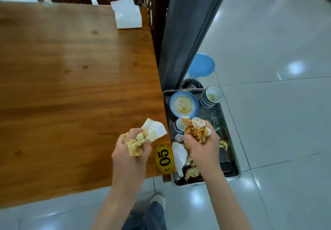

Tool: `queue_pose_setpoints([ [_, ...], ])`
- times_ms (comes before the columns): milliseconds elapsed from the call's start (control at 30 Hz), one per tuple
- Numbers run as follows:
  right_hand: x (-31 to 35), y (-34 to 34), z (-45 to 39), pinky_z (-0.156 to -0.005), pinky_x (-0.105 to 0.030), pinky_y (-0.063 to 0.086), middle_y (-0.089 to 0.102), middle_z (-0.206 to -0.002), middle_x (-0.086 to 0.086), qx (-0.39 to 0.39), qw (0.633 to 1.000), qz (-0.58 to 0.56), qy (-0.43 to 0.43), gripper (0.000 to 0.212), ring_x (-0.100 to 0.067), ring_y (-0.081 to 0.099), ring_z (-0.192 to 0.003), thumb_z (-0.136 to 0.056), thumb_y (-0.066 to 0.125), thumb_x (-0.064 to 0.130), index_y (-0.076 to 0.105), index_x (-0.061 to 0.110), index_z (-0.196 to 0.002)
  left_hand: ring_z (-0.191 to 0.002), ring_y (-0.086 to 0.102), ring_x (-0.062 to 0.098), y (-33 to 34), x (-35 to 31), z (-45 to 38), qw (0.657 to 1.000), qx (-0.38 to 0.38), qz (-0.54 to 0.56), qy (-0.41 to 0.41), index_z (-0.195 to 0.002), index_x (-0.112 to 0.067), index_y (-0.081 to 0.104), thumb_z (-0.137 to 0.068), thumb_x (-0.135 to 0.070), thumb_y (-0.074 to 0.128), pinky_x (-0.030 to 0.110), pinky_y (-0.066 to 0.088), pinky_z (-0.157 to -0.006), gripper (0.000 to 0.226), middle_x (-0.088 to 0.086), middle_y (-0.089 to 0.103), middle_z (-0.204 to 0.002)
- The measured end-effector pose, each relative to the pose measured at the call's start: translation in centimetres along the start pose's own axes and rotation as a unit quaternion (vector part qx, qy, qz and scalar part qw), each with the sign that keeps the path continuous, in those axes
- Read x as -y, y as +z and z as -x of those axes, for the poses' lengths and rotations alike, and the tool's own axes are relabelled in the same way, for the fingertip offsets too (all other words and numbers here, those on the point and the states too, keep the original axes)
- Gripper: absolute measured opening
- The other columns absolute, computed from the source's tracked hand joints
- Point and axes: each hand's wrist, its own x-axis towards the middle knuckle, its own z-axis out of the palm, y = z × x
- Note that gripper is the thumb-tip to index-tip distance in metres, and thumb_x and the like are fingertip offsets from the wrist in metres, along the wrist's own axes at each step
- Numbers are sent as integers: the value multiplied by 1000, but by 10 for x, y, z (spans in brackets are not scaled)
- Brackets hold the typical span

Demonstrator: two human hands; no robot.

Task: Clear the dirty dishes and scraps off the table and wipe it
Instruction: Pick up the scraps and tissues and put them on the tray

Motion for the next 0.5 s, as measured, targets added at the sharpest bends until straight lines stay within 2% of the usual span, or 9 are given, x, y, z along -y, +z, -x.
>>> queue_pose_setpoints([
  [100, -20, -28, 12, -58, -13, 44, 59, -70, 1, -45, 999, -13, 22, 23, -5, 51, -60, -72, 67, -5, 58, 15, -78, -77, 53, 4, 12, -6, 19, 1000, 10, 3, 17, -95, -30, 54, -87, -12, 58, 11, 39, -57, 19, -8, 51, -86],
  [200, -37, -48, 18, -61, -16, 46, 61, -69, 8, -71, 997, -4, 23, 24, -5, 55, -63, -71, 70, -2, 58, 19, -76, -78, 50, -1, 25, -16, 34, 997, 29, 27, 63, -94, -32, 52, -87, -14, 57, 5, 38, -63, 20, -13, 48, -83],
  [300, -52, -65, 16, -60, -16, 47, 60, -66, 11, -82, 996, 7, 17, 26, -3, 54, -61, -69, 68, -4, 59, 19, -76, -79, 49, 2, 46, -22, 51, 994, 58, 44, 87, -95, -33, 53, -89, -22, 54, 6, 37, -66, 12, -8, 52, -83],
  [400, -66, -85, 3, -65, -30, 52, 60, -68, 8, -68, 997, 6, 29, 23, -12, 57, -64, -70, 68, -4, 59, 15, -77, -81, 49, 8, 74, -25, 61, 993, 67, 50, 82, -95, -32, 53, -87, -36, 45, 11, 38, -66, 12, -8, 55, -84],
  [500, -83, -108, -13, -69, -47, 55, 62, -73, 0, -32, 999, 17, 40, 22, -25, 61, -71, -71, 69, 0, 59, 18, -80, -80, 49, 8, 115, -27, 70, 995, 70, 48, 49, -94, -28, 55, -87, -38, 45, 12, 36, -65, 16, -5, 56, -83],
])
